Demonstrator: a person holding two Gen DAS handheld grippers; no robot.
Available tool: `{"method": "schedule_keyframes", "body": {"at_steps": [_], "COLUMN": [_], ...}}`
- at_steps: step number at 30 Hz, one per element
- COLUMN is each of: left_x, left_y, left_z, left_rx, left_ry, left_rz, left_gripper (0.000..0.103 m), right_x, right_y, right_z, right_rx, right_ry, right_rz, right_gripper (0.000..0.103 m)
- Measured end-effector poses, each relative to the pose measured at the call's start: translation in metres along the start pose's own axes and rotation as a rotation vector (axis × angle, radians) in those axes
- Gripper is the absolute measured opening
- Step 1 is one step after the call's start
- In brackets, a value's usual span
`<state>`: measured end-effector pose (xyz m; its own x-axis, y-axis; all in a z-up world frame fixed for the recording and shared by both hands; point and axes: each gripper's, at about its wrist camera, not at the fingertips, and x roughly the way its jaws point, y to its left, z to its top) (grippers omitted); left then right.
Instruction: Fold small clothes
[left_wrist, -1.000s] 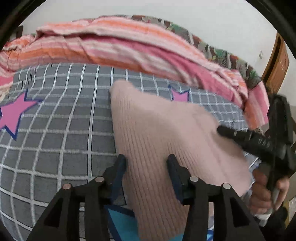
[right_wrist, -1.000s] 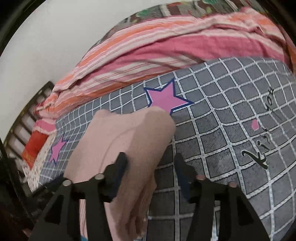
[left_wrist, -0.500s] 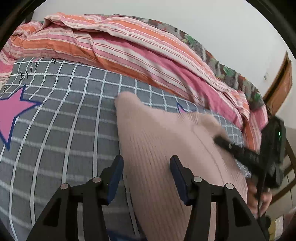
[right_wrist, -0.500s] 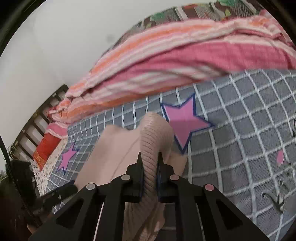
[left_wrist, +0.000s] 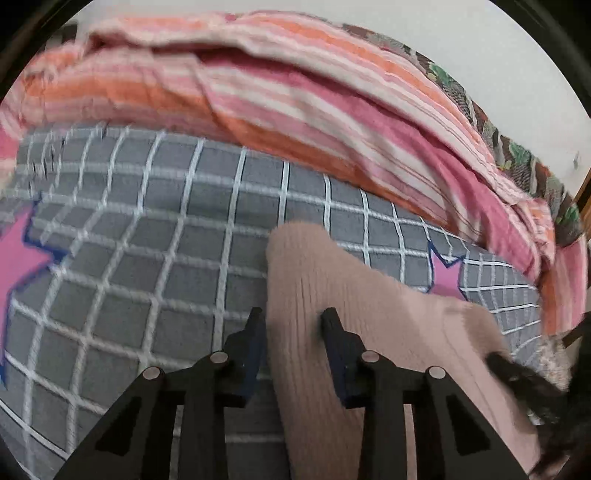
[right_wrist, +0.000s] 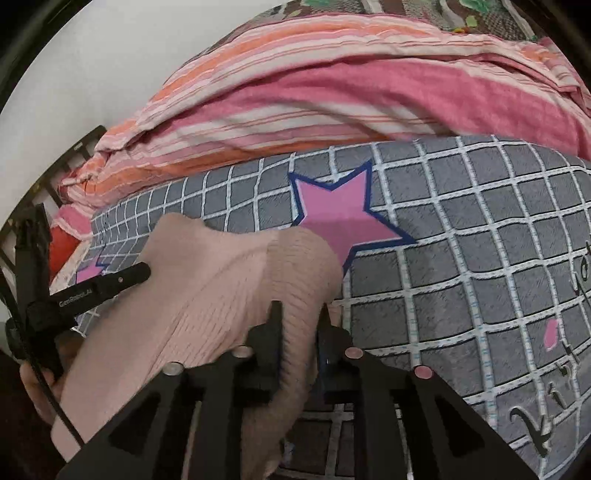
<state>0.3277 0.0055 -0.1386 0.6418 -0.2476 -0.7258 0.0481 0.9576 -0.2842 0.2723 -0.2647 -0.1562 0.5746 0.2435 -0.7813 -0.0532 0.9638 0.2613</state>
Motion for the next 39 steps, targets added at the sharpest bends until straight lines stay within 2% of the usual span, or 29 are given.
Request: {"method": "schedule_keyframes", "body": {"at_steps": [2,4,6,10,13,17,20,22,24,26,27,28,32,39], "left_x": [0.001,0.008,0.014,0.014,0.004,-0.013,-0.03,-0.04,-0.049,-0.054,-0.055,-0.055,-0.055,-0.055], "left_y": [-0.008,-0.011,-0.009,-0.002,-0.007,-0.016,-0.025,-0.029,-0.031,-0.034,-0.034,-0.036,-0.042,-0.035], "left_z": [0.009,0.015,0.018,0.018,0.017,0.007,-0.005,-0.015,-0.025,-0.038,-0.045,-0.052,-0.066,-0.067], "left_rx": [0.057,0.09,0.09,0.064,0.085,0.11,0.135,0.153,0.166,0.187,0.205,0.23,0.27,0.244], "left_ry": [-0.023,-0.032,-0.031,-0.026,-0.014,0.023,0.028,0.031,0.042,0.036,0.02,0.01,-0.043,-0.047], "left_rz": [0.031,0.059,0.068,0.054,0.037,-0.018,-0.048,-0.071,-0.082,-0.057,-0.017,0.02,0.072,0.044], "left_gripper": [0.032,0.032,0.032,0.032,0.032,0.032,0.034,0.034,0.034,0.035,0.038,0.04,0.042,0.044], "right_x": [-0.012,-0.021,-0.016,0.022,0.026,-0.005,-0.036,-0.043,-0.044,-0.035,-0.027,-0.024,-0.016,-0.004], "right_y": [0.001,0.008,0.016,0.013,0.002,0.001,0.018,0.029,0.044,0.053,0.052,0.048,0.043,0.045], "right_z": [0.005,0.011,0.012,0.003,0.002,0.007,0.003,-0.003,-0.018,-0.034,-0.042,-0.047,-0.054,-0.061], "right_rx": [0.006,-0.007,-0.051,-0.066,-0.013,0.016,-0.015,-0.039,-0.098,-0.161,-0.177,-0.172,-0.181,-0.18], "right_ry": [-0.049,-0.098,-0.089,-0.004,0.012,-0.039,-0.076,-0.067,-0.041,-0.017,-0.001,-0.005,-0.005,-0.032], "right_rz": [-0.003,0.028,0.035,-0.081,-0.046,-0.027,0.029,0.059,0.072,0.015,-0.03,-0.036,-0.067,-0.109], "right_gripper": [0.031,0.031,0.031,0.027,0.027,0.028,0.032,0.038,0.038,0.038,0.038,0.038,0.039,0.041]}}
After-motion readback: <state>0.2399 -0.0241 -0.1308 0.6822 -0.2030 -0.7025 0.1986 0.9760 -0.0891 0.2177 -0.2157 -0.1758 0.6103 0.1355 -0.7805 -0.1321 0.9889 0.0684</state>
